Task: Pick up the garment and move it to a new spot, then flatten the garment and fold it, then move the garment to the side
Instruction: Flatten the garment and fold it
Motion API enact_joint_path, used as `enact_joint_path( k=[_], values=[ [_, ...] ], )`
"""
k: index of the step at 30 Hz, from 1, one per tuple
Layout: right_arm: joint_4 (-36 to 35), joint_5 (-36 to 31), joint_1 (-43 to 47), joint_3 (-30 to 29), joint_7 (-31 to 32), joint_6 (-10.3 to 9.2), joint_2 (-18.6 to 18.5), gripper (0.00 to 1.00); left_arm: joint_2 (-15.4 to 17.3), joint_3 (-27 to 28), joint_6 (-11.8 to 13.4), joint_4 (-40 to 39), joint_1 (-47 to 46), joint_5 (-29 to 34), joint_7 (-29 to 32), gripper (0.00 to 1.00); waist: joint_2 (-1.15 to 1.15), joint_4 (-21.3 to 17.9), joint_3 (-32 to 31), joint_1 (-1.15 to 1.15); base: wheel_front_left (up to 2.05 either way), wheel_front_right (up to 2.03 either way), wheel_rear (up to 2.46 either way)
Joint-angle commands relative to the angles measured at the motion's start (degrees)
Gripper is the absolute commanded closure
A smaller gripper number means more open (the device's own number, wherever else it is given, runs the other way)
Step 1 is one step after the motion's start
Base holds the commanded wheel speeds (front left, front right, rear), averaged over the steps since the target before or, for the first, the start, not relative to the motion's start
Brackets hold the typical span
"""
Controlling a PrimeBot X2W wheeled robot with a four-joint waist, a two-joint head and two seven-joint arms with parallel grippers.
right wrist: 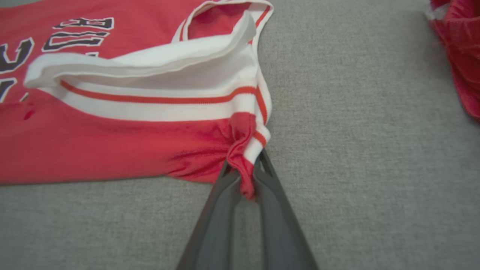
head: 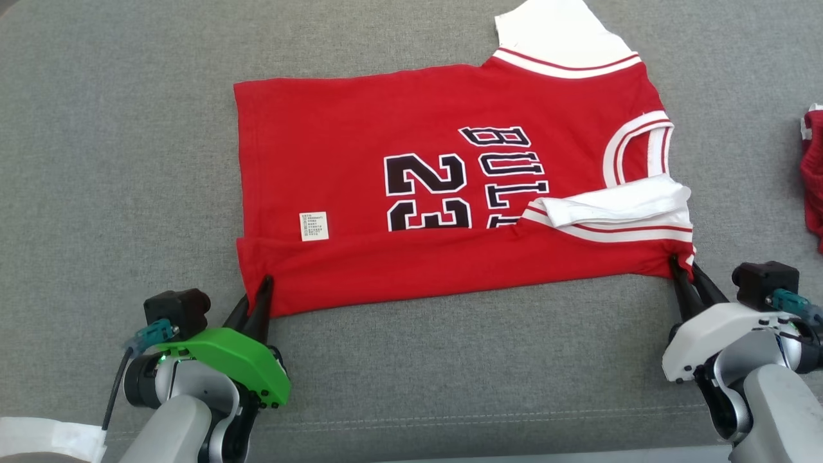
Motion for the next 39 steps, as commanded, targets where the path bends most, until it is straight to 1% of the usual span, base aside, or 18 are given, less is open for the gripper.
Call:
enact_joint_path(
  k=[1,5,8,11,14,15,16,17,18,23,25,30,35,37,39],
  values=[
    [-2.27,1.35,2.56,-0.53,1.00,-0.14,-0.73,1.00,0.94,0.49,0.39,-1.50,1.43,-0.61,0.23,1.00,0.00,0.20,-0.40,0.00,0.00,0.00,0.00],
    [-9.58,2.22,7.67,-2.05,4.24,-0.14,-0.72,1.00,2.82,1.21,1.66,-4.81,3.32,-1.11,1.77,1.00,0.00,0.24,-1.03,0.00,0.00,0.00,0.00],
    [-14.95,2.81,12.26,-3.56,7.47,-0.14,0.05,1.00,3.92,1.45,2.85,-7.19,5.07,-1.64,3.11,1.00,0.00,0.18,-1.38,0.00,0.00,0.00,0.00],
    [-19.86,2.26,16.28,-4.64,10.14,-0.14,1.69,1.00,4.78,1.62,3.85,-9.40,6.87,-2.00,4.17,1.00,0.00,-0.06,-1.45,0.00,0.00,0.00,0.00],
    [-22.91,2.24,18.87,-5.23,11.65,-0.14,3.44,1.00,5.23,1.65,4.75,-11.19,8.52,-2.48,5.08,1.00,0.00,-0.49,-1.33,0.00,0.00,0.00,0.00],
    [-23.39,2.15,19.24,-5.43,11.79,-0.14,3.96,0.58,5.25,1.57,4.91,-11.50,9.04,-2.72,5.43,1.00,0.00,-0.60,-1.30,0.00,0.00,0.00,0.00],
    [-23.81,2.50,19.58,-5.35,11.86,-0.14,4.48,0.00,5.19,1.53,5.10,-11.66,9.38,-2.97,5.67,0.85,0.00,-0.69,-1.29,0.00,0.00,0.00,0.00],
    [-24.08,2.54,19.82,-5.36,11.90,-0.13,4.72,0.00,5.02,1.71,5.35,-11.76,9.55,-3.28,5.82,0.59,0.00,-0.74,-1.33,0.00,0.00,0.00,0.00],
    [-24.30,2.75,19.97,-5.62,11.55,-0.13,5.05,0.00,4.91,1.43,5.33,-11.85,9.77,-3.61,6.48,0.00,0.00,-0.79,-1.37,0.00,0.00,0.00,0.00],
    [-24.92,2.77,20.02,-6.35,10.25,-0.12,5.62,0.00,5.32,1.30,5.76,-12.42,9.54,-2.54,5.67,0.00,0.00,-0.82,-1.77,0.00,0.00,0.00,0.00],
    [-25.53,2.41,19.56,-6.82,8.91,-0.12,5.66,0.00,5.87,1.65,6.65,-12.72,9.05,-1.22,4.62,0.00,0.00,-0.96,-2.01,0.00,0.00,0.00,0.00],
    [-27.66,1.41,16.93,-9.53,4.36,-0.12,6.45,0.00,6.49,2.56,8.09,-13.99,8.14,-0.34,3.70,0.00,0.00,-1.39,-2.85,0.00,0.00,0.00,0.00],
    [-28.23,-0.07,11.91,-10.80,1.44,-0.11,6.56,0.00,7.88,3.17,10.73,-15.52,5.54,3.59,1.47,0.00,0.00,-1.94,-3.42,0.00,0.00,0.00,0.00],
    [-27.32,-0.47,8.01,-10.80,0.97,-0.11,5.60,0.00,8.63,3.61,12.00,-16.42,3.03,5.87,0.03,0.00,0.00,-1.98,-3.34,0.00,0.00,0.00,0.00],
    [-26.51,-0.42,5.02,-10.60,0.77,-0.11,4.87,0.00,8.75,3.89,12.41,-16.97,1.31,6.83,-0.66,0.00,0.00,-1.93,-3.15,0.00,0.00,0.00,0.00]
  ],
)
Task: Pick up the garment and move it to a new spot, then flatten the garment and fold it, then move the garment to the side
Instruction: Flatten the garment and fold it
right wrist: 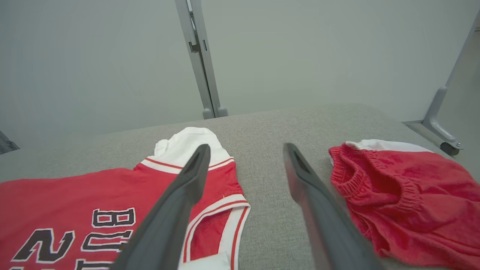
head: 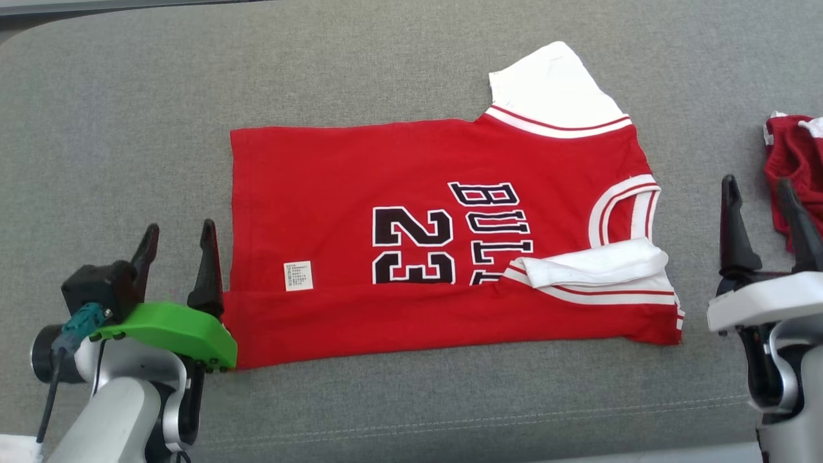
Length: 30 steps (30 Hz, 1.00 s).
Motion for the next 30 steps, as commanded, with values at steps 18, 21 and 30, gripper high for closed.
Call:
enact_joint_path(
  k=[18,21,30],
  values=[
    [24.60,4.34,-34.64,10.80,4.96,-0.07,-12.36,0.00,-3.98,-4.27,-7.07,8.51,-22.29,-1.15,9.03,0.00,0.00,4.66,10.77,0.00,0.00,0.00,0.00],
    [29.12,5.13,-39.63,13.11,6.36,-0.07,-13.75,0.00,-5.11,-4.65,-8.61,11.03,-25.43,-2.10,10.69,0.00,0.00,5.75,13.02,0.00,0.00,0.00,0.00],
    [39.68,5.82,-51.07,17.94,9.54,-0.07,-16.05,0.00,-8.55,-5.91,-13.02,19.14,-33.75,-4.36,13.79,0.00,0.00,8.86,18.16,0.00,0.00,0.00,0.00]
  ],
)
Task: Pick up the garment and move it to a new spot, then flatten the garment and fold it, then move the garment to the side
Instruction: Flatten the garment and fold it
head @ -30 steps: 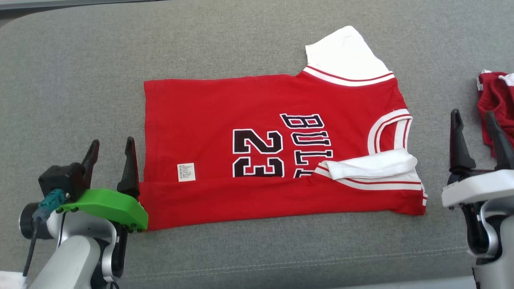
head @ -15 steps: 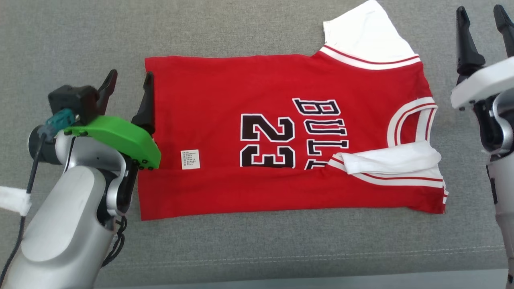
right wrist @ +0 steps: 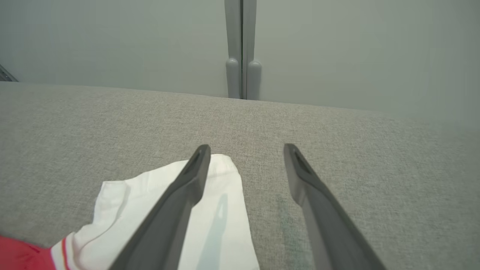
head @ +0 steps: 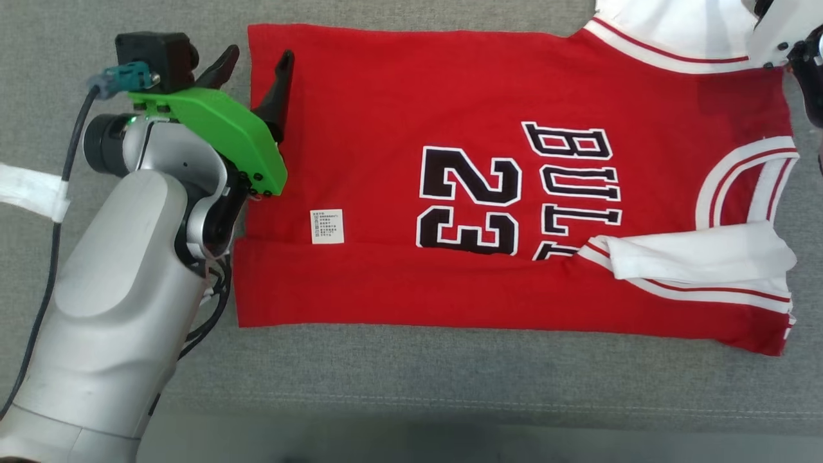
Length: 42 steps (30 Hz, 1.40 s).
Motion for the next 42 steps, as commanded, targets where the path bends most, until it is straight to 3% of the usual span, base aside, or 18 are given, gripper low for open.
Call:
enact_joint_path(
  k=[1,14,15,16,17,18,29,35,42],
  values=[
    [0.64,-0.04,-0.98,0.39,0.13,-0.07,-0.48,0.00,-0.33,-0.06,-0.44,0.55,-1.40,-0.06,-0.16,0.00,0.00,2.44,2.86,-0.01,0.00,0.00,0.00],
    [13.47,-1.05,-8.91,4.41,2.79,-0.05,0.23,0.00,-5.81,-1.42,-6.36,14.01,-10.66,-1.60,-1.46,0.00,0.00,4.39,6.86,-0.01,0.00,0.00,0.00],
    [13.87,-0.89,-8.98,4.68,2.38,-0.03,0.38,0.17,-6.00,-1.47,-6.52,14.81,-10.94,-1.61,-1.68,0.25,0.00,4.33,6.96,-0.01,0.00,0.00,0.00],
    [14.28,-0.84,-9.08,4.91,2.01,-0.03,0.40,0.58,-6.16,-1.43,-6.72,15.52,-11.24,-1.59,-2.21,0.60,0.00,4.29,6.99,-0.01,0.00,0.00,0.00],
    [14.71,-0.74,-9.27,5.12,1.75,-0.03,0.44,0.84,-6.35,-1.37,-6.98,16.13,-11.39,-1.72,-2.50,1.00,0.00,4.26,7.00,-0.01,0.00,0.00,0.00],
    [15.05,-0.54,-9.39,5.37,1.60,-0.04,0.48,1.00,-6.49,-1.48,-7.05,16.72,-11.59,-1.67,-2.83,1.00,0.00,4.22,7.02,-0.01,0.00,0.00,0.00],
    [11.86,4.63,-9.01,8.74,-3.31,-0.08,-0.65,1.00,-5.64,-1.48,-8.75,19.78,-12.21,-1.38,-6.82,1.00,0.00,3.17,5.27,-0.01,0.00,0.00,0.00],
    [4.92,10.06,-4.21,10.59,-6.05,-0.07,-2.49,1.00,-3.80,-1.16,-8.55,17.84,-9.44,-1.21,-9.01,1.00,0.00,2.05,3.21,-0.01,0.00,0.00,0.00],
    [-9.39,18.08,8.48,9.11,-8.13,-0.07,-5.56,1.00,-0.11,-0.67,-7.08,10.93,-2.41,-1.47,-10.55,1.00,0.00,0.13,-0.26,-0.01,0.00,0.00,0.00]
  ],
)
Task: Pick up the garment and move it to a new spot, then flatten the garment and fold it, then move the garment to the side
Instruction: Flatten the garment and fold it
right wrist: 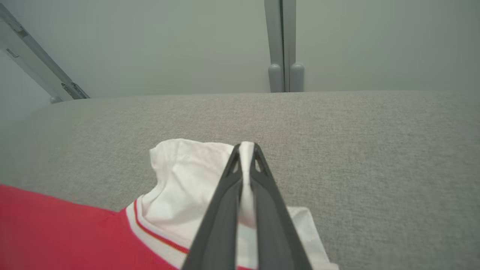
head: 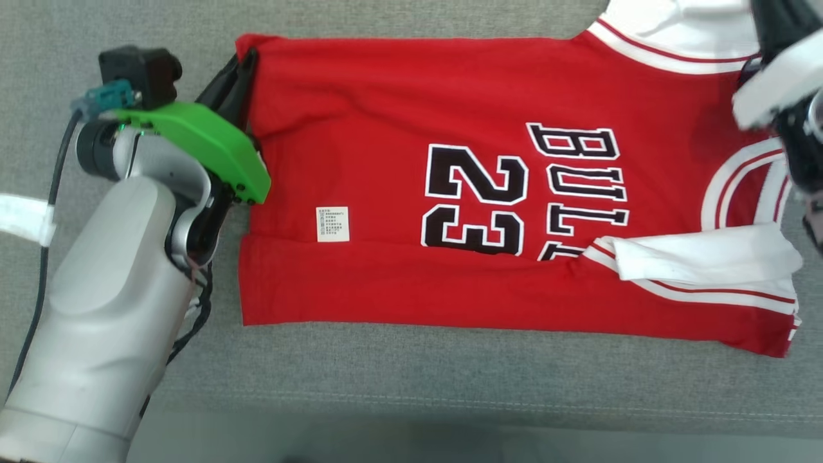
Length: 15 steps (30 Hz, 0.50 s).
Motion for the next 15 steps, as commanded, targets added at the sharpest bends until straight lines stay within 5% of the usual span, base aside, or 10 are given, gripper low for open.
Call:
enact_joint_path(
  k=[1,15],
  values=[
    [-2.52,0.97,3.16,-0.33,-0.30,-0.02,-0.36,1.00,1.13,0.21,0.75,-1.36,1.77,-0.11,-0.07,1.00,0.00,-1.41,-1.83,0.00,0.00,0.00,0.00],
    [-30.07,8.19,34.17,-10.48,5.35,-0.01,1.58,1.00,9.58,0.84,7.46,-20.81,16.10,0.12,2.99,1.00,0.00,-5.89,-6.32,0.00,0.00,0.00,0.00]
  ],
)
